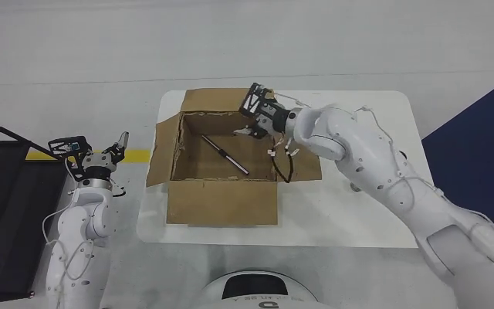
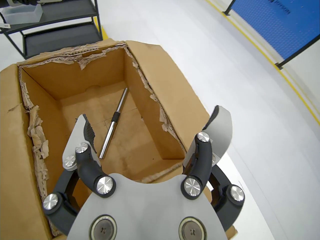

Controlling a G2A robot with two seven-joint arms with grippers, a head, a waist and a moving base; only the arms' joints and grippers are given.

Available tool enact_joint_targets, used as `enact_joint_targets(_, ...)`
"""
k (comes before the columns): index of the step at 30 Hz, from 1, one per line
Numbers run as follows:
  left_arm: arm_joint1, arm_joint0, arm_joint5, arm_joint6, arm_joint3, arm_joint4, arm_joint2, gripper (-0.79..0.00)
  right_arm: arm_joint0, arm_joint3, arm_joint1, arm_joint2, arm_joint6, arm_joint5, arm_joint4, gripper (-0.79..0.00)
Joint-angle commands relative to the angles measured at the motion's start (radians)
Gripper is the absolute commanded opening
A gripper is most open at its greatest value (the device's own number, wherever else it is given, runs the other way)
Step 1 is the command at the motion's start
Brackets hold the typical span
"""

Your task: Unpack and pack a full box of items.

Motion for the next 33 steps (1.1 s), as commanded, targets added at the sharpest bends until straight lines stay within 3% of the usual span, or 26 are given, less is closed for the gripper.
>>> enact_joint_targets(1,0.0,0.0,0.0,0.0,0.0,0.0,0.0,0.0,0.069,0.097,-0.06,-0.078,-0.015,-0.087,0.089,0.0)
enact_joint_targets(3,0.0,0.0,0.0,0.0,0.0,0.0,0.0,0.0,0.099,0.164,-0.09,-0.105,-0.04,-0.163,0.14,0.0)
enact_joint_targets(13,0.0,0.0,0.0,0.0,0.0,0.0,0.0,0.0,0.099,0.164,-0.09,-0.105,-0.04,-0.163,0.14,0.0)
enact_joint_targets(16,0.0,0.0,0.0,0.0,0.0,0.0,0.0,0.0,0.101,0.191,-0.107,-0.14,0.017,-0.23,0.153,0.0)
enact_joint_targets(21,0.0,0.0,0.0,0.0,0.0,0.0,0.0,0.0,0.131,0.279,-0.181,-0.21,0.084,-0.195,0.173,0.0)
enact_joint_targets(25,0.0,0.0,0.0,0.0,0.0,0.0,0.0,0.0,0.153,0.365,-0.25,-0.258,0.149,-0.063,0.16,0.0)
enact_joint_targets(33,0.0,0.0,0.0,0.0,0.0,0.0,0.0,0.0,0.165,0.562,-0.372,-0.311,0.182,-0.082,0.211,-0.025)
